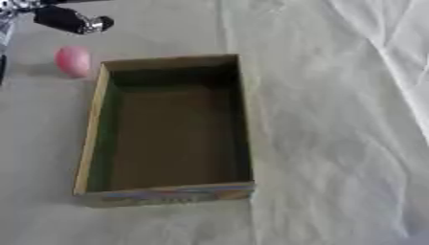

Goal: Pick up objects on the table and place them in the box.

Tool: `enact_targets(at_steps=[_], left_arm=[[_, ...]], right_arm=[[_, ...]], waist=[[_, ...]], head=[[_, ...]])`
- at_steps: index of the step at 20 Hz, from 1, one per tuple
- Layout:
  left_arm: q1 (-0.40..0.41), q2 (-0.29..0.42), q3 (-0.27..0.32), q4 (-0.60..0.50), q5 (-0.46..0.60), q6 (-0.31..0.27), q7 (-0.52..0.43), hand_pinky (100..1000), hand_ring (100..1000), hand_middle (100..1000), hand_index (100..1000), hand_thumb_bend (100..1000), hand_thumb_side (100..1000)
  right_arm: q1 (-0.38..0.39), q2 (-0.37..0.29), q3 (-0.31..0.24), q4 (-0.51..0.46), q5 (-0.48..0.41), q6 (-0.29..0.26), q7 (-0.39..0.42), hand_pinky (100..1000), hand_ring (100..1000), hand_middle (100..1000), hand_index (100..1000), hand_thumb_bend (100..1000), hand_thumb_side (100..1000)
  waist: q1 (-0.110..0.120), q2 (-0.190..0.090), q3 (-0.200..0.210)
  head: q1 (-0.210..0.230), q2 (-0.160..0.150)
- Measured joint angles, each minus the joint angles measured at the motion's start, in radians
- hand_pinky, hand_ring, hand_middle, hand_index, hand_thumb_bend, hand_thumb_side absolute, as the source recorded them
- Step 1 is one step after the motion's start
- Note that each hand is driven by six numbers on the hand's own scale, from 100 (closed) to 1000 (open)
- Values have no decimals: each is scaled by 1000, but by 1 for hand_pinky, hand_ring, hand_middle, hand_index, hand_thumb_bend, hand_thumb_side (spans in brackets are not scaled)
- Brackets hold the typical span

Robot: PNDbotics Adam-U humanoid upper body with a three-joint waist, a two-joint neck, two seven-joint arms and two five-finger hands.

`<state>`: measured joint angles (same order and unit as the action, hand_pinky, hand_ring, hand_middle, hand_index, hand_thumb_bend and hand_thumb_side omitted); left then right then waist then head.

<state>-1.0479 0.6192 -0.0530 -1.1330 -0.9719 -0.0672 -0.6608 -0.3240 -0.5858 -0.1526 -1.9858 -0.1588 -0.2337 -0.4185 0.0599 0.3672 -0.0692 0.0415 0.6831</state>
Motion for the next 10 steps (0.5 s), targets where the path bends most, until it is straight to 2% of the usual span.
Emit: enact_targets(at_steps=[2,5,6,8,10], left_arm=[[0,7,3,0,-2,2,-25,752,851,873,1000,340,639],[3,22,3,0,-6,-3,-76,768,863,887,1000,480,679],[6,27,2,0,-7,-7,-95,774,867,898,1000,561,701],[12,33,2,-1,-14,-14,-130,775,865,898,1000,637,725],[18,33,2,-4,-26,-17,-154,775,860,872,1000,640,721]], right_arm=[[0,0,0,0,1,0,0,612,738,732,861,100,1000],[1,0,0,0,3,1,0,612,738,732,861,100,1000],[3,0,0,0,3,1,0,613,738,731,861,100,1000],[4,0,0,0,3,1,1,612,738,730,861,100,1000],[4,0,0,0,3,3,2,613,738,730,860,100,1000]], waist=[[0,0,0],[3,0,2],[4,0,2],[5,0,2],[5,0,3]], head=[[0,0],[-1,0],[-1,0],[-2,0],[-2,0]])
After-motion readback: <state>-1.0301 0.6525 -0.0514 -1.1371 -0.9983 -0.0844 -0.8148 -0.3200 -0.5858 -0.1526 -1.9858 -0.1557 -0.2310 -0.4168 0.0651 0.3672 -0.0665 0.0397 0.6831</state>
